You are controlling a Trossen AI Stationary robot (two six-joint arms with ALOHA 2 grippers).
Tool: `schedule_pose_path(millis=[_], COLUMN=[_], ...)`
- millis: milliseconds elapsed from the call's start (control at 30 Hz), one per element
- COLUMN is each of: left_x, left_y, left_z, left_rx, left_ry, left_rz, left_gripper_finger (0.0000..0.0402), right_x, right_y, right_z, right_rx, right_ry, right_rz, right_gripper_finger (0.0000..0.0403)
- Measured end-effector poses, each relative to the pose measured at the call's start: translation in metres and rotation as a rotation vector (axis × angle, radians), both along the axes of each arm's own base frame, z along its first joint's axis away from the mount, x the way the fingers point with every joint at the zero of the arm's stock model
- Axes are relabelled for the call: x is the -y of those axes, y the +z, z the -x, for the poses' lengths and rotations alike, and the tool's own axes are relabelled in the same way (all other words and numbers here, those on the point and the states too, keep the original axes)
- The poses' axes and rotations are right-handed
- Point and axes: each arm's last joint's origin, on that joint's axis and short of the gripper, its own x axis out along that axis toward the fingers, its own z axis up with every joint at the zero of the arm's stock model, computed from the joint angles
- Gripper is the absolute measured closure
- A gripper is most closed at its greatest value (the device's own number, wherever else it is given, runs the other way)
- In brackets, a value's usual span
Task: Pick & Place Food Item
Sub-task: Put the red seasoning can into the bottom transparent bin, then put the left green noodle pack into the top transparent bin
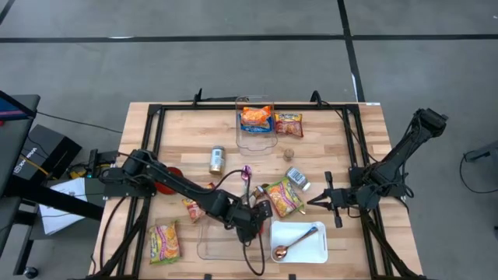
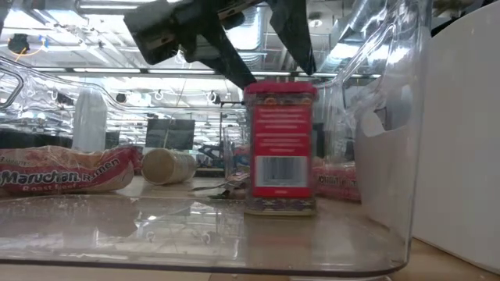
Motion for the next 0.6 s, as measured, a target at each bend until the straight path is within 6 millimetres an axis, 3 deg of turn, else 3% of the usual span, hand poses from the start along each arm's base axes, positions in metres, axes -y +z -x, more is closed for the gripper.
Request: schedule_pose_path(millis=[367,600], left_x=[-0.003,0.0], left_y=[0.018,0.002], left_z=[0.007,0.013], left_rx=[0.023,-0.039], left_ry=[0.053,0.042], left_rz=[0.062,0.155], left_gripper_finger=[0.016,0.016], right_x=[0.0,0.0], right_y=[0.0,0.0], right_z=[0.0,0.0], right_rx=[-0.001,-0.002], right_ry=[0.0,0.001], right_rz=[0.0,-0.002], right_gripper_finger=[0.0403,0.0403])
